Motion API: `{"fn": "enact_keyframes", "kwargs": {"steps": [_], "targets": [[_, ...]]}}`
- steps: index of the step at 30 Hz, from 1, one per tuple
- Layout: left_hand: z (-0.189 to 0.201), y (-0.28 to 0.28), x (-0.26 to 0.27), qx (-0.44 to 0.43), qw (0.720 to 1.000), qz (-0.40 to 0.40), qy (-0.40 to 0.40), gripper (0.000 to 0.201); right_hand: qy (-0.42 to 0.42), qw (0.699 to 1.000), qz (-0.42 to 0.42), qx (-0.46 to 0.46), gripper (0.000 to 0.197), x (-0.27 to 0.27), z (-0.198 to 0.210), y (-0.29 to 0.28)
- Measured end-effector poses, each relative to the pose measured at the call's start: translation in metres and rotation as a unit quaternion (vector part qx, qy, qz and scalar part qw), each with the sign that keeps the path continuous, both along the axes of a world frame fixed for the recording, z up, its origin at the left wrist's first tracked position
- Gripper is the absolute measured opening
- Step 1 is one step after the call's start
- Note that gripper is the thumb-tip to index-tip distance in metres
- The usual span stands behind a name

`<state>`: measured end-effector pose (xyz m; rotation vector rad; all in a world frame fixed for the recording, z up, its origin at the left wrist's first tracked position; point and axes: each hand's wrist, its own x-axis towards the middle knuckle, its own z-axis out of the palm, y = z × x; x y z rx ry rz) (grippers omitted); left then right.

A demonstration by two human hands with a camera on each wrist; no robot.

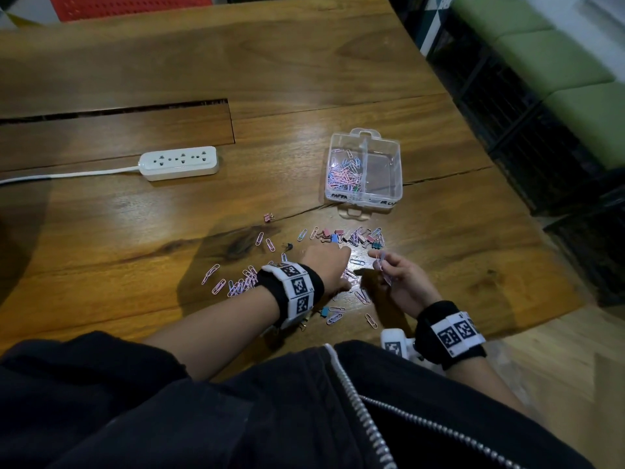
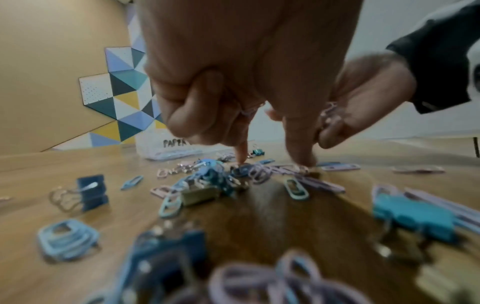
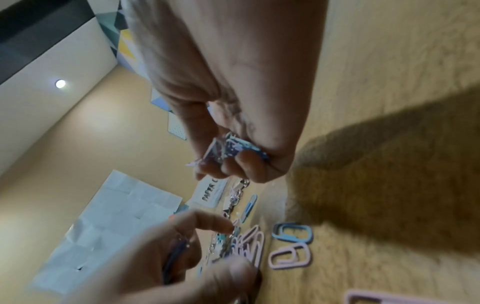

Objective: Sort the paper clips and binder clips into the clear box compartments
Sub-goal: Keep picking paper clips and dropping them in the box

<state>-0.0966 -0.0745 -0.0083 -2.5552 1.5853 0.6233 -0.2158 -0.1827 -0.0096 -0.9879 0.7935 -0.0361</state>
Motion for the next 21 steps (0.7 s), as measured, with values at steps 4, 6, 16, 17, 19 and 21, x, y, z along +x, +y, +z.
{"fn": "enact_keyframes", "kwargs": {"steps": [4,6,16,17,19,21], "targets": [[-0.003,0.002,-0.005,-0.013,1.000,-0.003,-0.011,0.032,0.000,0.999,-0.024,0.034,0.026,0.000,-0.003,-0.006],[-0.004,0.005,-0.005,-0.015,1.000,-0.008,-0.010,0.029,0.001,0.999,-0.032,0.025,0.026,0.000,-0.003,-0.007],[0.009,0.015,0.023,-0.060,0.946,0.152,0.279,0.027,0.130,0.945,0.090,-0.285,0.030,0.013,-0.012,-0.001],[0.011,0.018,0.027,-0.078,0.924,0.184,0.325,0.027,0.154,0.914,0.115,-0.358,0.031,0.016,-0.015,0.000],[0.016,0.021,0.033,-0.105,0.878,0.248,0.397,0.033,0.207,0.845,0.166,-0.464,0.029,0.019,-0.017,0.005],[0.023,0.024,0.037,-0.130,0.837,0.315,0.429,0.045,0.238,0.782,0.214,-0.535,0.031,0.020,-0.016,0.009]]}}
